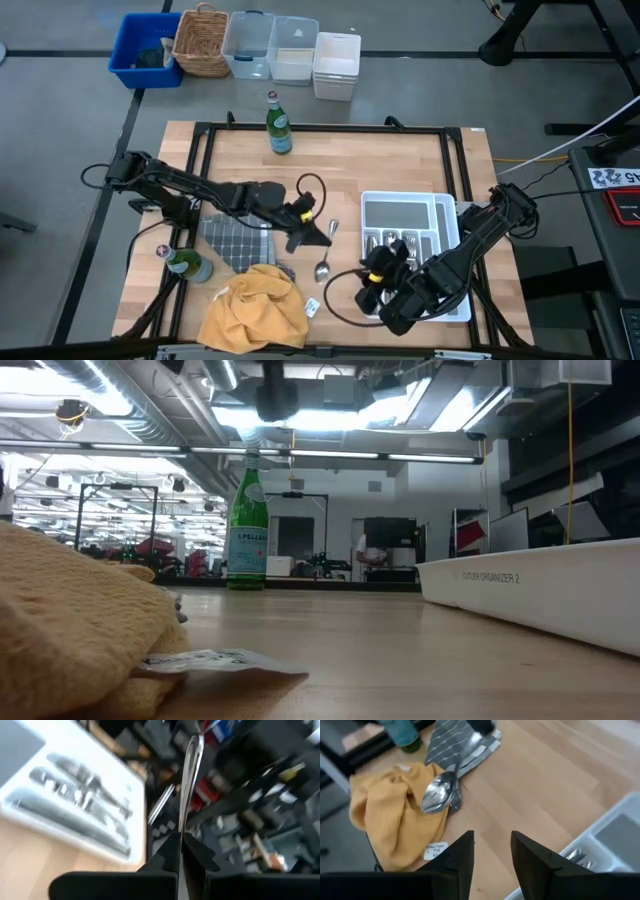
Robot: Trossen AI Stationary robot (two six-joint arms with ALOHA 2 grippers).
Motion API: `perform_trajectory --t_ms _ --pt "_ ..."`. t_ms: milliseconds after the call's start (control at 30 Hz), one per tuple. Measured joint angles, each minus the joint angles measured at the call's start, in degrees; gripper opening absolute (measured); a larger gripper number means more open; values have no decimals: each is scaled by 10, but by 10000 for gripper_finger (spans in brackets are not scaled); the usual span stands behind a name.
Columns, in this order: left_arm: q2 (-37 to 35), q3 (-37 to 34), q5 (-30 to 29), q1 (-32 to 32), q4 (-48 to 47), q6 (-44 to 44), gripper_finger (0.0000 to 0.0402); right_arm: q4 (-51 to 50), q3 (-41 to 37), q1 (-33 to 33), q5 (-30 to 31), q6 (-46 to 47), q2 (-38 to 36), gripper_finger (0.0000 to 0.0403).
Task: Sort silverware
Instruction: Stack the silver spoon into the white utensil tray with the other silver spoons
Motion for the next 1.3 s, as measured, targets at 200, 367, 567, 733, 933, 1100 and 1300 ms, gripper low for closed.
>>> perform_trajectory --t_ms 200,367,567,733,933,1100,1300 --pt "0 0 34 -3 -125 53 1 33 0 -20 -2 -129 0 131" --pt "0 0 35 -25 -140 112 1 31 0 -65 -35 -129 -1 131" --pt "0 0 35 -56 -125 161 1 69 0 -135 -168 -164 -3 131" --pt "0 0 21 -72 -127 172 1 166 0 -171 -313 -275 -3 131" --pt "0 0 17 -84 -126 180 1 238 0 -196 -402 -310 -3 131" --pt "0 0 16 -94 -126 189 1 240 0 -206 -396 -310 -3 131" --pt "0 0 3 -97 -126 190 1 259 0 -207 -393 -311 -3 131"
